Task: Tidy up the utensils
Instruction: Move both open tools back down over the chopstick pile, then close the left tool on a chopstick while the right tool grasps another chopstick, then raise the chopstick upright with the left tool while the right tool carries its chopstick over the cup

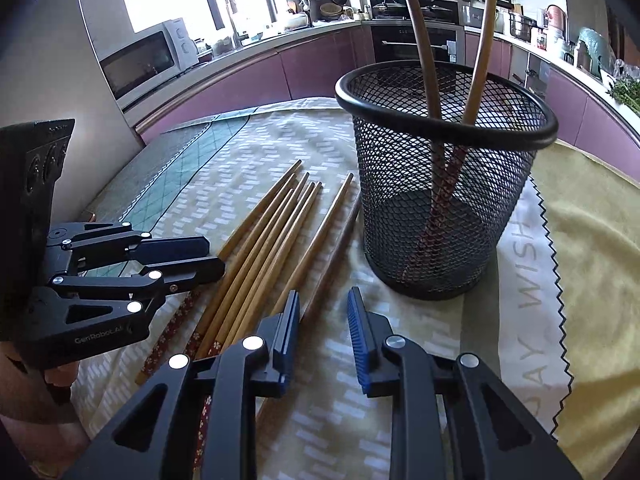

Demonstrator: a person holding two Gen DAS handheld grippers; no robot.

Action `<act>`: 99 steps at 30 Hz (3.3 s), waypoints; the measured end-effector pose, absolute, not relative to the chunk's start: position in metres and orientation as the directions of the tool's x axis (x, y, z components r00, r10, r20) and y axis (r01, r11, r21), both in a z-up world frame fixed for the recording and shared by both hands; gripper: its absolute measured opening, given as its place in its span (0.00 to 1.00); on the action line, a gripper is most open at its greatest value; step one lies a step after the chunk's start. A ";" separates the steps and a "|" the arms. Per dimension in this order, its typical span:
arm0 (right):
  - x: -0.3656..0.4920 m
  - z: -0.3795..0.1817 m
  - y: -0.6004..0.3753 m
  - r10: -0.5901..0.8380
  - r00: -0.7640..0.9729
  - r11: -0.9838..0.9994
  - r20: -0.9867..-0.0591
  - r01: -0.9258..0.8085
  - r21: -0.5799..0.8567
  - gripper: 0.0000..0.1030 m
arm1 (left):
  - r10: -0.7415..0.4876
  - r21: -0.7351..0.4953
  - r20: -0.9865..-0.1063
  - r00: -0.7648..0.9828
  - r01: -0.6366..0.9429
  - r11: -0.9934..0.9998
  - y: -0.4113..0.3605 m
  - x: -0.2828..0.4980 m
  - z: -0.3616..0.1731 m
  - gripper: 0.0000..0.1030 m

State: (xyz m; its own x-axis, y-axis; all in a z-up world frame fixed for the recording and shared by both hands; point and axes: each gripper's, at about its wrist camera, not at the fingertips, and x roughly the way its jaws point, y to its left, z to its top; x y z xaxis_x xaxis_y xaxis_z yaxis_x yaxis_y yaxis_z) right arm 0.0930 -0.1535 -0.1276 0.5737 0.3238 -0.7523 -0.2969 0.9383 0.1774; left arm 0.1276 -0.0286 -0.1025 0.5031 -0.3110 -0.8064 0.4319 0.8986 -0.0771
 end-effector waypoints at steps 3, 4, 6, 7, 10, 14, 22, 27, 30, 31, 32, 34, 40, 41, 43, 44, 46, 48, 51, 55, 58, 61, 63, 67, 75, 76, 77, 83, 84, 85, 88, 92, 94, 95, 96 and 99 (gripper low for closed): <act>0.100 -0.127 -0.149 0.322 0.574 0.939 -0.753 -0.293 0.178 0.23 | -0.305 -0.071 -0.808 0.505 0.430 0.900 -0.032 0.134 -0.103 0.24; 0.102 -0.127 -0.148 0.322 0.574 0.940 -0.753 -0.291 0.180 0.23 | -0.305 -0.072 -0.807 0.505 0.429 0.900 -0.032 0.135 -0.103 0.24; 0.105 -0.127 -0.148 0.320 0.576 0.941 -0.752 -0.285 0.183 0.20 | -0.305 -0.075 -0.808 0.504 0.425 0.902 -0.034 0.139 -0.103 0.21; 0.105 -0.127 -0.149 0.322 0.576 0.941 -0.752 -0.282 0.187 0.19 | -0.303 -0.076 -0.809 0.504 0.421 0.904 -0.035 0.141 -0.104 0.19; 0.106 -0.128 -0.152 0.352 0.567 0.933 -0.745 -0.278 0.229 0.10 | -0.315 -0.097 -0.808 0.498 0.414 0.905 -0.035 0.144 -0.104 0.11; 0.106 -0.129 -0.155 0.370 0.563 0.928 -0.739 -0.270 0.259 0.10 | -0.318 -0.115 -0.803 0.504 0.392 0.913 -0.033 0.143 -0.104 0.09; 0.101 -0.126 -0.163 0.406 0.557 0.914 -0.725 -0.270 0.304 0.06 | -0.341 -0.158 -0.788 0.512 0.367 0.917 -0.021 0.133 -0.098 0.07; 0.094 -0.120 -0.165 0.442 0.555 0.896 -0.705 -0.299 0.327 0.06 | -0.369 -0.180 -0.766 0.526 0.376 0.909 -0.015 0.123 -0.086 0.07; 0.087 -0.111 -0.168 0.472 0.561 0.881 -0.680 -0.320 0.347 0.06 | -0.400 -0.201 -0.746 0.533 0.391 0.898 -0.012 0.117 -0.075 0.07; 0.084 -0.107 -0.170 0.482 0.566 0.876 -0.669 -0.330 0.353 0.06 | -0.406 -0.206 -0.741 0.535 0.395 0.895 -0.012 0.116 -0.072 0.07; 0.081 -0.103 -0.171 0.492 0.572 0.870 -0.656 -0.340 0.357 0.06 | -0.417 -0.212 -0.733 0.538 0.401 0.891 -0.011 0.114 -0.067 0.07; 0.075 -0.094 -0.174 0.508 0.587 0.861 -0.631 -0.357 0.361 0.06 | -0.438 -0.225 -0.719 0.541 0.415 0.882 -0.011 0.109 -0.058 0.07; 0.060 -0.069 -0.190 0.527 0.638 0.850 -0.562 -0.389 0.355 0.05 | -0.493 -0.246 -0.659 0.567 0.457 0.855 -0.009 0.093 -0.024 0.07; 0.059 -0.066 -0.191 0.530 0.643 0.848 -0.554 -0.395 0.354 0.05 | -0.504 -0.254 -0.651 0.568 0.463 0.849 -0.009 0.092 -0.020 0.07; 0.056 -0.059 -0.195 0.528 0.661 0.849 -0.533 -0.400 0.345 0.05 | -0.522 -0.266 -0.633 0.572 0.473 0.840 -0.008 0.089 -0.011 0.07; 0.056 -0.056 -0.197 0.530 0.667 0.848 -0.523 -0.405 0.343 0.05 | -0.534 -0.272 -0.619 0.576 0.481 0.834 -0.008 0.087 -0.006 0.07; 0.053 -0.050 -0.201 0.530 0.682 0.847 -0.504 -0.409 0.339 0.05 | -0.558 -0.286 -0.593 0.580 0.496 0.820 -0.009 0.084 0.002 0.07; 0.051 -0.044 -0.205 0.526 0.696 0.850 -0.489 -0.411 0.330 0.05 | -0.575 -0.296 -0.571 0.587 0.506 0.810 -0.012 0.083 0.010 0.07; 0.050 -0.035 -0.211 0.519 0.722 0.854 -0.458 -0.413 0.317 0.05 | -0.592 -0.305 -0.539 0.599 0.516 0.800 -0.018 0.083 0.018 0.07; 0.050 -0.024 -0.216 0.507 0.747 0.861 -0.431 -0.413 0.297 0.05 | -0.613 -0.324 -0.496 0.615 0.524 0.788 -0.026 0.089 0.025 0.07; 0.053 -0.014 -0.222 0.499 0.765 0.865 -0.407 -0.415 0.282 0.05 | -0.618 -0.343 -0.463 0.635 0.515 0.786 -0.034 0.101 0.032 0.07; 0.056 -0.004 -0.228 0.501 0.776 0.864 -0.382 -0.423 0.274 0.05 | -0.619 -0.357 -0.414 0.668 0.506 0.785 -0.044 0.114 0.043 0.07; 0.059 0.003 -0.231 0.498 0.785 0.866 -0.369 -0.425 0.263 0.05 | -0.618 -0.359 -0.386 0.685 0.506 0.784 -0.051 0.123 0.050 0.07; 0.064 0.017 -0.237 0.487 0.801 0.872 -0.349 -0.424 0.244 0.05 | -0.606 -0.351 -0.340 0.719 0.500 0.791 -0.066 0.136 0.065 0.07; 0.079 0.034 -0.251 0.467 0.827 0.882 -0.315 -0.410 0.231 0.05 | -0.551 -0.323 -0.291 0.782 0.462 0.826 -0.098 0.162 0.078 0.07; 0.081 0.035 -0.252 0.464 0.829 0.883 -0.313 -0.408 0.231 0.05 | -0.542 -0.314 -0.292 0.788 0.456 0.833 -0.102 0.165 0.078 0.07; 0.082 0.036 -0.253 0.465 0.829 0.883 -0.311 -0.408 0.233 0.05 | -0.536 -0.309 -0.294 0.791 0.451 0.837 -0.106 0.168 0.077 0.07; 0.097 0.035 -0.258 0.456 0.839 0.886 -0.297 -0.396 0.243 0.05 | -0.499 -0.273 -0.298 0.814 0.428 0.861 -0.127 0.181 0.064 0.07; 0.100 0.034 -0.259 0.458 0.838 0.884 -0.296 -0.395 0.250 0.05 | -0.492 -0.266 -0.299 0.818 0.424 0.866 -0.130 0.182 0.061 0.07; 0.102 0.033 -0.259 0.458 0.840 0.884 -0.292 -0.394 0.253 0.05 | -0.489 -0.263 -0.304 0.818 0.422 0.868 -0.133 0.184 0.057 0.07; 0.109 0.031 -0.259 0.451 0.846 0.886 -0.285 -0.385 0.260 0.05 | -0.477 -0.254 -0.316 0.820 0.411 0.876 -0.137 0.185 0.046 0.07; 0.117 0.028 -0.259 0.449 0.851 0.884 -0.273 -0.379 0.272 0.05 | -0.461 -0.247 -0.333 0.823 0.396 0.885 -0.140 0.189 0.035 0.07; 0.121 0.027 -0.259 0.452 0.850 0.882 -0.270 -0.380 0.280 0.05 | -0.454 -0.244 -0.334 0.826 0.389 0.888 -0.139 0.189 0.030 0.07; 0.122 0.026 -0.259 0.446 0.854 0.884 -0.267 -0.374 0.282 0.05 | -0.450 -0.242 -0.336 0.827 0.386 0.890 -0.138 0.189 0.028 0.07; 0.123 0.025 -0.260 0.447 0.854 0.883 -0.266 -0.373 0.284 0.05 | -0.448 -0.242 -0.339 0.827 0.384 0.891 -0.138 0.190 0.026 0.07; 0.130 0.018 -0.259 0.447 0.843 0.884 -0.299 -0.366 0.291 0.05 | -0.447 -0.235 -0.355 0.821 0.385 0.893 -0.138 0.191 0.019 0.07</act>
State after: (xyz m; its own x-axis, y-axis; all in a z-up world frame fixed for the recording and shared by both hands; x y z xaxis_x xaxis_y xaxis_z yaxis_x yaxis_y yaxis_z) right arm 0.1304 -0.2589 0.0183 0.8430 0.4475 -0.2986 -0.3663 0.8839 0.2907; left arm 0.1913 -0.1379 0.0192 0.8213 -0.4469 -0.3545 0.3846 0.8928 -0.2345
